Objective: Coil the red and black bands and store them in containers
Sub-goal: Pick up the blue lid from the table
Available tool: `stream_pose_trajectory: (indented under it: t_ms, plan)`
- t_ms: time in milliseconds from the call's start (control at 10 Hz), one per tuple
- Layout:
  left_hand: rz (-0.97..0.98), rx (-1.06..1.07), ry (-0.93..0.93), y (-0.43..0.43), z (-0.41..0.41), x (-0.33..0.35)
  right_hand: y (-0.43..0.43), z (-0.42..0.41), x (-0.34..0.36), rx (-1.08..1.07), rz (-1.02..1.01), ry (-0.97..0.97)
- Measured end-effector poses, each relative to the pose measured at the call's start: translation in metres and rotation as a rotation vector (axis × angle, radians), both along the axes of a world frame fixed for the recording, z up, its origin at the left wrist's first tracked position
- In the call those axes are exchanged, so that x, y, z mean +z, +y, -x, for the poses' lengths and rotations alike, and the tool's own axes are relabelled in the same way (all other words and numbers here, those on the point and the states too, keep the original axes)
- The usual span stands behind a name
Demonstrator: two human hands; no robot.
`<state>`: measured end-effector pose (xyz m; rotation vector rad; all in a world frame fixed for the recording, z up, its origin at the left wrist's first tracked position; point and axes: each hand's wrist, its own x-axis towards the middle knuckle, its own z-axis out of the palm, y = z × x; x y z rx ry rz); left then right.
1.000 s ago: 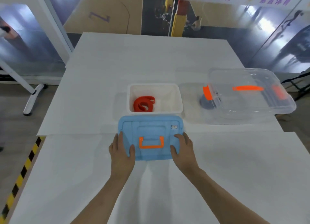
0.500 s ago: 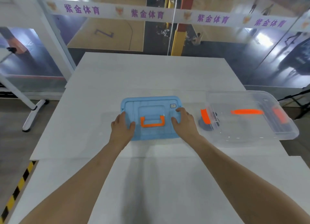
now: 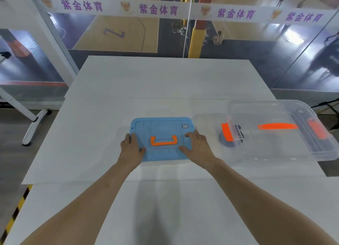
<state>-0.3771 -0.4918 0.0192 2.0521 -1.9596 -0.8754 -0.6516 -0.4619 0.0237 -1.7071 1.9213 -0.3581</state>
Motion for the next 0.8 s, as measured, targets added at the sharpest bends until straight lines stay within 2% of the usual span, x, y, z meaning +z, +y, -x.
stream_pose_trajectory:
  t_ms: [200, 500, 700, 800]
  plan:
    - [-0.08, -0.082, -0.05, 0.003, -0.013, -0.009, 0.006, -0.006, -0.006, 0.073, -0.05, 0.123]
    - [-0.038, -0.145, -0.206, -0.001, -0.018, -0.01, 0.011, -0.01, -0.007, 0.053, -0.101, 0.162]
    - [-0.084, -0.172, -0.308, -0.007, -0.018, 0.002, 0.012, -0.013, 0.003, 0.042, -0.136, 0.138]
    - [-0.094, -0.17, -0.323, 0.001, -0.008, 0.018, 0.016, -0.016, 0.013, 0.036, -0.09, 0.219]
